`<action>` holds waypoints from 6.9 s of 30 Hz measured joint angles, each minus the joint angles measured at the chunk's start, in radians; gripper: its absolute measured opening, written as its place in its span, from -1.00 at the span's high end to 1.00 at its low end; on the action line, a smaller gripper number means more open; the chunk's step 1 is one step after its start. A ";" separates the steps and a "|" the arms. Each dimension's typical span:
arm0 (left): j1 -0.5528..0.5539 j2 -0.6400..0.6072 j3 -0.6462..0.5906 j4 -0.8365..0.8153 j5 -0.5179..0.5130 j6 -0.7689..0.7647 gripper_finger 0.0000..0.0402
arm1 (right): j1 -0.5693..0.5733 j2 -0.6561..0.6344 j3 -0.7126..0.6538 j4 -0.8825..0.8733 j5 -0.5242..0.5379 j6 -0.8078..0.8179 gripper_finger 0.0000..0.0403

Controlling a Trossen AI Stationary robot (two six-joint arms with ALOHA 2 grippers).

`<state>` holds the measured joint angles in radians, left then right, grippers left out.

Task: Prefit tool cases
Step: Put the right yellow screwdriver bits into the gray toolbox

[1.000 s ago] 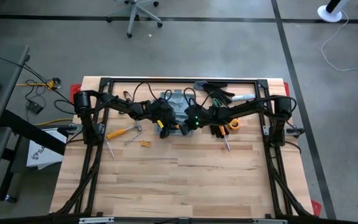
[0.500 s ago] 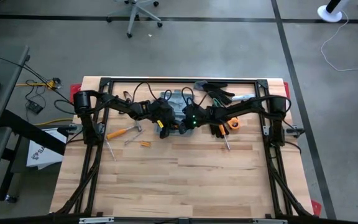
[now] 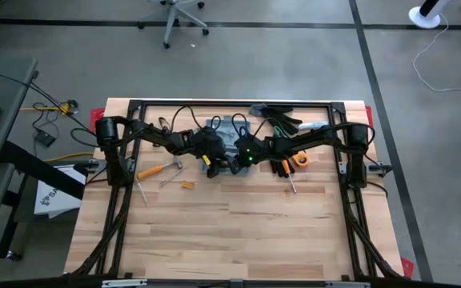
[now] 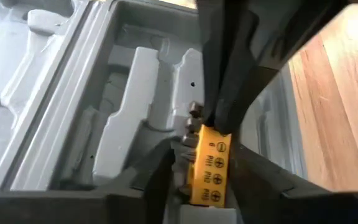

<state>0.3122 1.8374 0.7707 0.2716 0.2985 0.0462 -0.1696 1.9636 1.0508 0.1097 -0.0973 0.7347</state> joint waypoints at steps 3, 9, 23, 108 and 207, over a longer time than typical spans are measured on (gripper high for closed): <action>0.000 -0.005 0.000 0.009 -0.001 -0.047 0.13 | 0.001 0.002 0.000 -0.012 0.002 -0.005 1.00; 0.000 -0.029 -0.001 0.004 0.009 -0.063 0.09 | 0.010 0.034 0.001 -0.005 -0.010 0.007 1.00; -0.001 -0.141 0.002 -0.032 -0.097 -0.072 0.19 | 0.013 0.037 -0.002 0.031 -0.018 0.040 1.00; -0.092 -0.248 0.002 -0.234 -0.156 -0.012 1.00 | -0.043 -0.069 -0.005 -0.165 0.081 -0.028 1.00; -0.127 0.075 0.111 -0.171 -0.148 0.035 1.00 | -0.046 -0.040 -0.002 -0.176 -0.018 -0.038 1.00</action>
<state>0.1848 1.9121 0.8818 0.1008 0.1508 0.0814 -0.2153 1.9236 1.0489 -0.0661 -0.1150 0.6968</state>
